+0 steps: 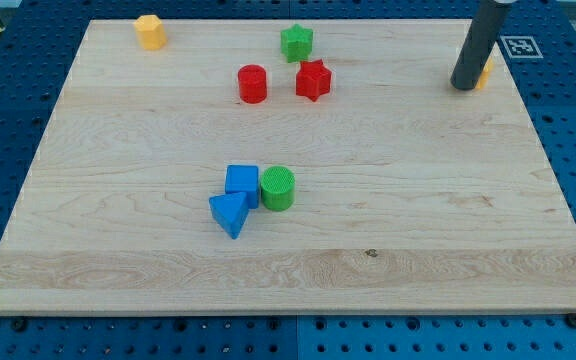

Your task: Push yellow heart to top right

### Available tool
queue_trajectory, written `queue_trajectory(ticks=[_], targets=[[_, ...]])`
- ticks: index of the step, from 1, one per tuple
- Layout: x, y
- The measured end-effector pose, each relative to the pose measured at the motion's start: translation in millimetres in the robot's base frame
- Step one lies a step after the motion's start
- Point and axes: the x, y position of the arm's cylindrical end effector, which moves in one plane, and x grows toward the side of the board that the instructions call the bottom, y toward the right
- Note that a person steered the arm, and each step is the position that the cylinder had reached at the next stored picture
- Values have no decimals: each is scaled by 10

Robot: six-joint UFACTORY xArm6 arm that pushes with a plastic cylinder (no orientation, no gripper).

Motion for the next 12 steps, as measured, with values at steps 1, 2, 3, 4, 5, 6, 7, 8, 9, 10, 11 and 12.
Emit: queue_trajectory(ticks=[1,2,3,4,5,6,7,8,9,10,11,12], targets=[[415,41],[416,555],[150,759],[-108,564],[-345,430],[-438,429],[-127,418],[56,258],[5,-65],[-257,-91],[-543,-88],[-543,-160]])
